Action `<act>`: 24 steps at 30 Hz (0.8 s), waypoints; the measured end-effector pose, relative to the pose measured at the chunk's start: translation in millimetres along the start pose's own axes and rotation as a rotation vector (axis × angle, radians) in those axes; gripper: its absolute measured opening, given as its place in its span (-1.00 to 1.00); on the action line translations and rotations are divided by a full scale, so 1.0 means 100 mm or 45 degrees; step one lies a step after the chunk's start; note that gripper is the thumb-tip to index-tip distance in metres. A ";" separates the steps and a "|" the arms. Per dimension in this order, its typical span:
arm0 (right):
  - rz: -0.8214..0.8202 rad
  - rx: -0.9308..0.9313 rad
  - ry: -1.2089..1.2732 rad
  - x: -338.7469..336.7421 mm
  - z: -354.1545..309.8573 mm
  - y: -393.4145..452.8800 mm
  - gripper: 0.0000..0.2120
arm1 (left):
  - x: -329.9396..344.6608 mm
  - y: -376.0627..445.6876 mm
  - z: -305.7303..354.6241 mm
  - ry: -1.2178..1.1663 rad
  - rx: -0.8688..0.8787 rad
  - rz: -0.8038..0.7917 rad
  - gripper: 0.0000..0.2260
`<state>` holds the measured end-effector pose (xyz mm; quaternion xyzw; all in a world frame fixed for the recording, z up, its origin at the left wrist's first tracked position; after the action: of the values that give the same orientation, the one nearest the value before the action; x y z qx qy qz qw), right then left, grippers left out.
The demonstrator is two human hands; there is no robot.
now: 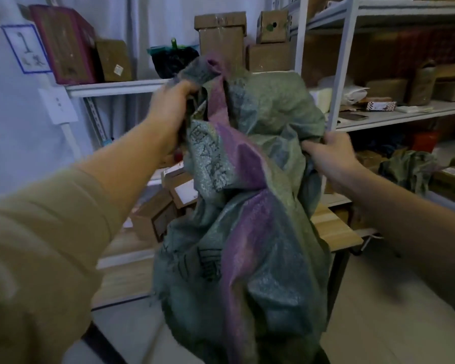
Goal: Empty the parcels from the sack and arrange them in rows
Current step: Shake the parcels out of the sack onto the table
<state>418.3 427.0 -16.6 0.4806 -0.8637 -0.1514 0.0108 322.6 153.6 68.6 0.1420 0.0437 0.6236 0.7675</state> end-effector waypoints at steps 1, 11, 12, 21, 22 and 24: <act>0.076 -0.005 -0.128 -0.08 0.00 0.02 -0.83 | -0.26 0.02 -0.02 0.278 0.085 0.137 -0.89; 0.016 0.151 -0.468 0.13 0.08 0.03 -0.91 | -1.18 -0.16 -0.90 0.886 -0.206 0.367 -0.84; 0.053 0.124 -0.564 0.13 0.06 0.05 -0.90 | -1.20 -0.16 -0.90 0.994 -0.158 0.349 -0.83; -0.153 0.009 -1.259 0.27 0.26 -0.12 -0.80 | -1.00 -0.47 -1.17 0.938 -0.465 0.254 -0.80; -0.022 -0.014 -1.123 0.26 0.25 -0.10 -0.81 | -0.90 -0.48 -1.17 0.857 -0.412 0.285 -0.80; 0.063 -0.005 -0.784 0.32 0.27 -0.10 -0.85 | -0.65 -0.52 -1.20 0.619 -0.357 0.250 -0.81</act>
<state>404.8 401.9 -48.9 0.3911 -0.8375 -0.2912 -0.2468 328.6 100.1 -67.4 -0.1154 0.1256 0.7105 0.6827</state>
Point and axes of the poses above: each hand's wrist, its own y-axis towards the middle knuckle, its own x-axis out of the palm, z = x × y, the point moved 5 cm from there along y, towards the middle knuckle, and after that the axes turned 1 degree about y, right-handed, at the moved point
